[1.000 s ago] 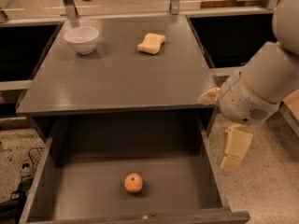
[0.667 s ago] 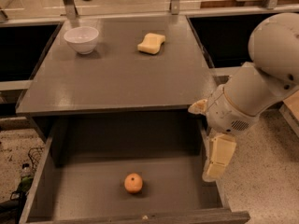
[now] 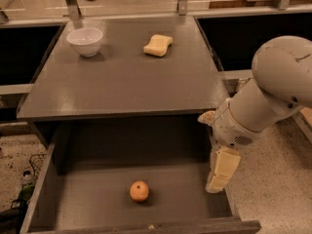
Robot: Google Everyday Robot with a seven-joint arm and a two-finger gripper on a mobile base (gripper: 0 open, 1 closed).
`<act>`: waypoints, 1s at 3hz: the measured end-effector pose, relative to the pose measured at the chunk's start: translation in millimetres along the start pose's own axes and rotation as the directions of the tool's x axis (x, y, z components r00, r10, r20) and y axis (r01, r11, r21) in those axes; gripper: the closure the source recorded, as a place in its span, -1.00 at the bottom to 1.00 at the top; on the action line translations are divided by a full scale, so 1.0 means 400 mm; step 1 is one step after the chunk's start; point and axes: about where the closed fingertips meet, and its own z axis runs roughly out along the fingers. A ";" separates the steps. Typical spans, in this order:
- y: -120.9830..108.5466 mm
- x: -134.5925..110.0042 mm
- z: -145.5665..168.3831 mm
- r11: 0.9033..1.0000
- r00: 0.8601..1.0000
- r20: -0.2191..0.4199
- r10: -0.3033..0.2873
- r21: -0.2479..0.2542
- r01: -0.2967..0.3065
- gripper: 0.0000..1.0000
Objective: Pick orange from top drawer and place on counter
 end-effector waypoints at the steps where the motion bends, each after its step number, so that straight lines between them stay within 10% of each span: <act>1: 0.001 -0.010 0.007 1.000 1.000 0.013 -0.008 -0.006 0.008 -1.00; 3: 0.009 -0.074 0.057 0.997 0.995 0.076 -0.063 -0.047 0.067 -1.00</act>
Offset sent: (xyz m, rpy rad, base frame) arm -0.0003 0.0302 -0.0088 0.0876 0.0188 0.0719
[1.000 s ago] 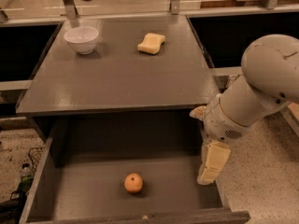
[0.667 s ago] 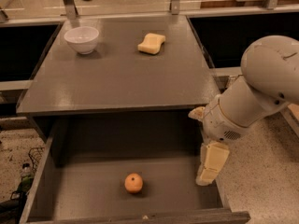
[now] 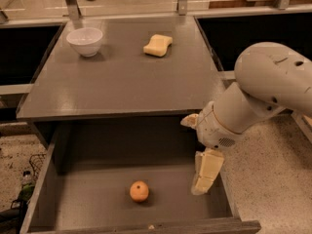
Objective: Pick orange from top drawer and place on counter
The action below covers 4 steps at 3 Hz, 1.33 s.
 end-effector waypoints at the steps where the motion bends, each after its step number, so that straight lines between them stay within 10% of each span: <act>1: -0.004 -0.030 0.031 0.999 1.000 0.016 -0.027 -0.023 0.027 -1.00; 4: -0.005 -0.070 0.143 0.995 0.999 0.015 -0.051 -0.085 0.052 -1.00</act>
Offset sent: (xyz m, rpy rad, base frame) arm 0.0054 0.0482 -0.0249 0.0183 0.0516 0.1153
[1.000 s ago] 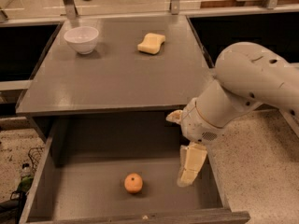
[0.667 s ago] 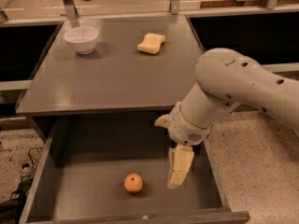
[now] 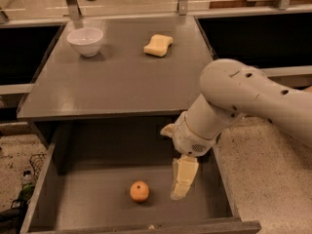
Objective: Pick orange from top drawer and place on counter
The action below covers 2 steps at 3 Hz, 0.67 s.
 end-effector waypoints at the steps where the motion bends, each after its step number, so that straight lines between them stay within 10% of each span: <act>1: -0.004 0.004 0.034 1.000 1.000 -0.001 0.024 0.015 -0.024 -1.00; 2: -0.008 0.006 0.065 0.999 0.999 0.000 0.041 0.011 -0.041 -1.00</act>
Offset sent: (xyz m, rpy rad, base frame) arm 0.0052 0.0142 -0.0411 0.0028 0.0252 -0.0626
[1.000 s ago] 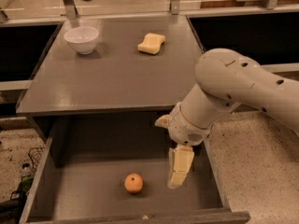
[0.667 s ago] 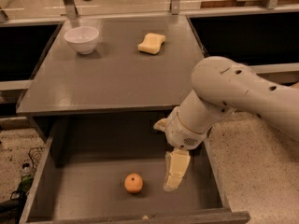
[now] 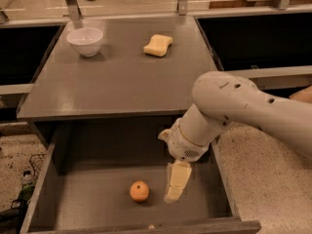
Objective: Pick orange from top drawer and place on counter
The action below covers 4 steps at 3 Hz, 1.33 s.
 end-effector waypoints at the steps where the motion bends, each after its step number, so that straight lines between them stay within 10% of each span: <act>1: 0.005 0.002 0.050 0.999 1.000 0.007 0.009 -0.042 -0.008 -1.00; 4: 0.023 -0.062 0.100 0.997 0.996 0.079 -0.039 -0.064 0.044 -1.00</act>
Offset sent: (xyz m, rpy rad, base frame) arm -0.0026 0.0075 -0.0174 0.0053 0.0394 0.0102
